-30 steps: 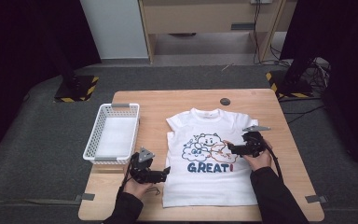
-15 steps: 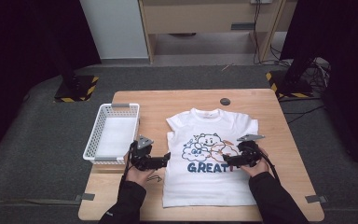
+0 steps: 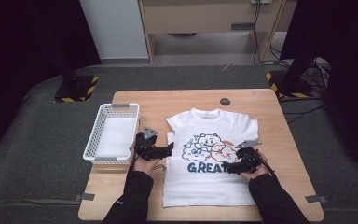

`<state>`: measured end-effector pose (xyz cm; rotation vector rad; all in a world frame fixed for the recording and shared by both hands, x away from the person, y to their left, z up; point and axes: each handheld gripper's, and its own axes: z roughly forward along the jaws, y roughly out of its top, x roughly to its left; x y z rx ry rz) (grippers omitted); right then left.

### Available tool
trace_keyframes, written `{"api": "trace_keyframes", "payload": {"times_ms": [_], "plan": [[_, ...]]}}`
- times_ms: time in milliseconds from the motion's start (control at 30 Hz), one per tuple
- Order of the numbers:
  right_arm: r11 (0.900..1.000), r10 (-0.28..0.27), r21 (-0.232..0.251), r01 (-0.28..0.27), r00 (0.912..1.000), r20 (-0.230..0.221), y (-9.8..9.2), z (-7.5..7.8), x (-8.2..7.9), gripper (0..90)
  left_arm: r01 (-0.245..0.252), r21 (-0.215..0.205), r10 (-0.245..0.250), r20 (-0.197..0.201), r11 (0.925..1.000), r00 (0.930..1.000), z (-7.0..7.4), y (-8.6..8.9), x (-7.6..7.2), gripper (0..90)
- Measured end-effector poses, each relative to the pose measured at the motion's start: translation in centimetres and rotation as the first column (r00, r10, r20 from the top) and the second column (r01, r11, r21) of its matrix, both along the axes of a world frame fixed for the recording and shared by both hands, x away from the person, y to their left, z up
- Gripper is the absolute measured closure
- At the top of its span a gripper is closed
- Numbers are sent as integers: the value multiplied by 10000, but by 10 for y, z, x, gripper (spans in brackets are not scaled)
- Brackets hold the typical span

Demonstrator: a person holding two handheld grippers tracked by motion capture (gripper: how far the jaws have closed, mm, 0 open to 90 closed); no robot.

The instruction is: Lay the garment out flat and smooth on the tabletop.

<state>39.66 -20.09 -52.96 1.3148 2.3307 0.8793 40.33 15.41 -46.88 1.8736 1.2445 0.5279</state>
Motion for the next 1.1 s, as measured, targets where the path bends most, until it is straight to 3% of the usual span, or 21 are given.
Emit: {"api": "trace_keyframes", "payload": {"times_ms": [167,333,500,767,933,1033,1100], "plan": [[9999,52,-158,-49,9998,202,2,-2,-3,44,-91,-100,93,160,9999,9998,-1,-4,9,100],[9998,205,-69,-203,9993,321,0,-3,-7,40,-271,-28,271,2,9996,9996,0,-6,20,88],[9996,283,0,-283,9988,410,-2,-5,-8,34,-429,-112,431,261,9990,9987,3,-7,27,110],[9996,286,53,-290,9982,520,-2,-6,-11,29,-521,87,518,326,9986,9981,15,-10,44,123],[9996,269,92,-275,9979,596,-3,-6,-13,28,-549,3,548,418,9985,9976,19,-14,54,141],[9994,310,122,-318,9976,626,-3,-7,-13,28,-569,-110,574,538,9983,9969,17,-19,60,160],[9994,310,118,-317,9976,625,-3,-7,-13,28,-606,92,601,533,9981,9968,13,-22,65,160]]}}
